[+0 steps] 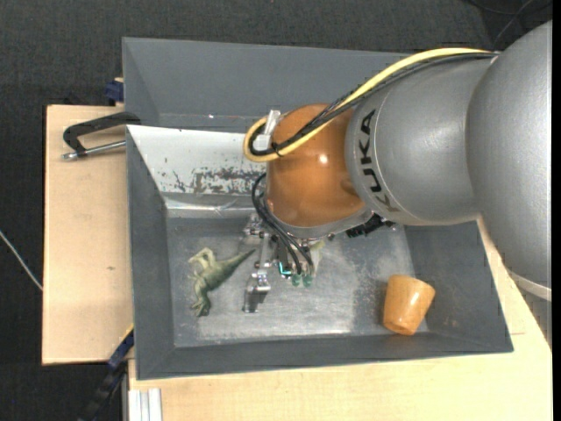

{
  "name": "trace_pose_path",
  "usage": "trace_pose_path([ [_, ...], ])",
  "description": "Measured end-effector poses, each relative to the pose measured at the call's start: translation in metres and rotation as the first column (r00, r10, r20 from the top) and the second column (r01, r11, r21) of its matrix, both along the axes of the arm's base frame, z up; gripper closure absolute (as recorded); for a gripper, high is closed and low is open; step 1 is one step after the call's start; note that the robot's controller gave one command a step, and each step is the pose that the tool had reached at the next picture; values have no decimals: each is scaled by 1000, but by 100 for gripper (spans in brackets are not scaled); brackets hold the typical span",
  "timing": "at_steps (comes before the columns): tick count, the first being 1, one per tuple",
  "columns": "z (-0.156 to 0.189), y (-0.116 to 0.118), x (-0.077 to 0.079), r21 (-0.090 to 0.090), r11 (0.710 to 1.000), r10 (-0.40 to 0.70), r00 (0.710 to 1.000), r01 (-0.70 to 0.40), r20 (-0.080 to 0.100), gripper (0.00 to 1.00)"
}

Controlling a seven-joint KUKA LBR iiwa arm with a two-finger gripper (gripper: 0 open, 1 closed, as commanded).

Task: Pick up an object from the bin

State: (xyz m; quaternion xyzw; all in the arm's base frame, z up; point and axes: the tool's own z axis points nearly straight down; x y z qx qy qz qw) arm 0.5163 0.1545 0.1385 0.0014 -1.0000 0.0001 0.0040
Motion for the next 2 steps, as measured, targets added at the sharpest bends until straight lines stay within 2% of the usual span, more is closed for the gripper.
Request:
trace_pose_path([
  [1,-67,50,4,1,976,-219,976,219,8,0],
  [2,-60,62,14,3,991,-131,991,131,13,0],
])
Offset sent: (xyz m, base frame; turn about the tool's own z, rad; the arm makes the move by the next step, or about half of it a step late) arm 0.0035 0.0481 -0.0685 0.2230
